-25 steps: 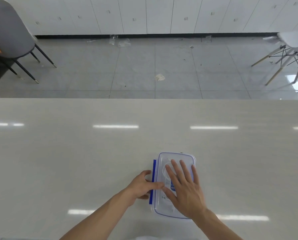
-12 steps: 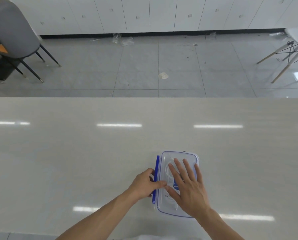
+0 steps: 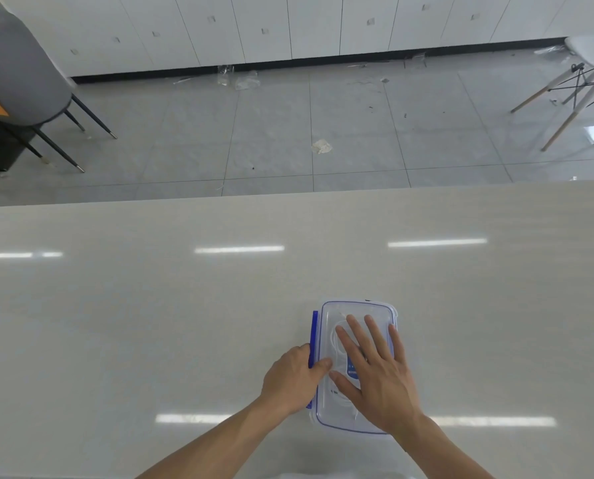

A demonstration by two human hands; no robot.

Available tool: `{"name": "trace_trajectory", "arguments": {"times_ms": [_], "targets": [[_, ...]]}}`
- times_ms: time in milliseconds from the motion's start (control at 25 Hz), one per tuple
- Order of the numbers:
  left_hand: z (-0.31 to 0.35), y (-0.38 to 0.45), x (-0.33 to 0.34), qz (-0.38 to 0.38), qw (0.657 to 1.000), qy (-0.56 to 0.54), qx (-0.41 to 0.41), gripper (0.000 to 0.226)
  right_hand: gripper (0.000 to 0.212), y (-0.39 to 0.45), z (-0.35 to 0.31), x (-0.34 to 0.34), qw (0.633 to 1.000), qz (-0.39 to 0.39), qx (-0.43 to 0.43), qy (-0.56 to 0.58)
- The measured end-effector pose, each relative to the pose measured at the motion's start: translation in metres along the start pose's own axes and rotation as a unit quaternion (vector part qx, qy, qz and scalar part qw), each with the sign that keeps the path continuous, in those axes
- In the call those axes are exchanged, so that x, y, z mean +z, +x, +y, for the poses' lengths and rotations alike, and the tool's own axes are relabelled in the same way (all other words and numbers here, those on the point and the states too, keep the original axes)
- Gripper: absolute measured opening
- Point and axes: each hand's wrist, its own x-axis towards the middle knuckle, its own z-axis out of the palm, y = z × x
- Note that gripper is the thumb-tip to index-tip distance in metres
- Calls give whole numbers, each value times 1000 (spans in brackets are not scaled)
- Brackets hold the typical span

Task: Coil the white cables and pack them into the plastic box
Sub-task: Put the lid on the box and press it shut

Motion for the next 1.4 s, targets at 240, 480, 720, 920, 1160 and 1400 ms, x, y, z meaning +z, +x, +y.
{"name": "trace_trajectory", "arguments": {"times_ms": [240,480,720,920,1160,1400], "targets": [[3,1,13,56,997,58,0,39,72,2,0,1,1000,-10,11,6],[3,-6,19,44,997,56,12,56,51,14,14,-16,999,-11,-37,-10],[2,-9,20,55,998,20,25,57,54,29,30,-38,995,-57,-51,-61],[7,29,-16,38,975,186,112,44,56,2,27,-40,997,-16,44,-64],[50,73,-25,2,856,374,357,40,69,-44,15,-29,991,21,125,-36],[77,97,-12,54,753,490,436,48,63,-44,0,-35,984,2,176,-23]]}}
